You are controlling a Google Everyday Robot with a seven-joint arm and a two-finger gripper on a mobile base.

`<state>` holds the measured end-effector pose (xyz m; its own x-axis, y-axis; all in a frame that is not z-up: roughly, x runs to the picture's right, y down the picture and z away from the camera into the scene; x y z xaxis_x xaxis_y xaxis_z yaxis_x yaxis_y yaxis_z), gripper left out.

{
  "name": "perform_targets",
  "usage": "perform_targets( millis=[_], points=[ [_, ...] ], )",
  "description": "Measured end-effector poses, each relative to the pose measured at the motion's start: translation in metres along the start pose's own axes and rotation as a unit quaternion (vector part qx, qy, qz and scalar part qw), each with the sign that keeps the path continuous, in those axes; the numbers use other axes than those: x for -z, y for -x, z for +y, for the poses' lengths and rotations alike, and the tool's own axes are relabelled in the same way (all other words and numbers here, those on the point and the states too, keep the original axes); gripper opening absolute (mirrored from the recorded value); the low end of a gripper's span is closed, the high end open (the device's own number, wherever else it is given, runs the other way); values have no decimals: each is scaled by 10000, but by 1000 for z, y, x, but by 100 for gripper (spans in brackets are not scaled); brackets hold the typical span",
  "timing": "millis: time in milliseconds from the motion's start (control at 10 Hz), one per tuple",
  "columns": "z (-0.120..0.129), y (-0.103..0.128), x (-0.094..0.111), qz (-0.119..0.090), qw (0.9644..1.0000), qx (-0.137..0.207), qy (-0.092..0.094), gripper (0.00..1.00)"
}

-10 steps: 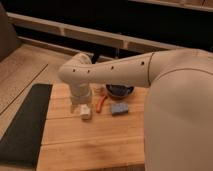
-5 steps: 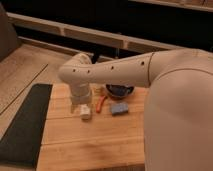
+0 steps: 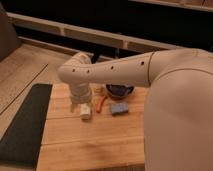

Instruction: Place the white sponge in the ceramic bowl

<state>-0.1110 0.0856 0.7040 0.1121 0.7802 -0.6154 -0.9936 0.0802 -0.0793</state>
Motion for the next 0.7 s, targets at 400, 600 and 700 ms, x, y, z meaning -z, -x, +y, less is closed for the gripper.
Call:
perform_targets(
  millis=[400,600,700],
  points=[
    [-6,85,57,-957,9935,613,-32,65],
    [-36,107,78,-1208,9908,603,-112,65],
    [-35,106,78,-1210,9907,611,-95,65]
  ],
)
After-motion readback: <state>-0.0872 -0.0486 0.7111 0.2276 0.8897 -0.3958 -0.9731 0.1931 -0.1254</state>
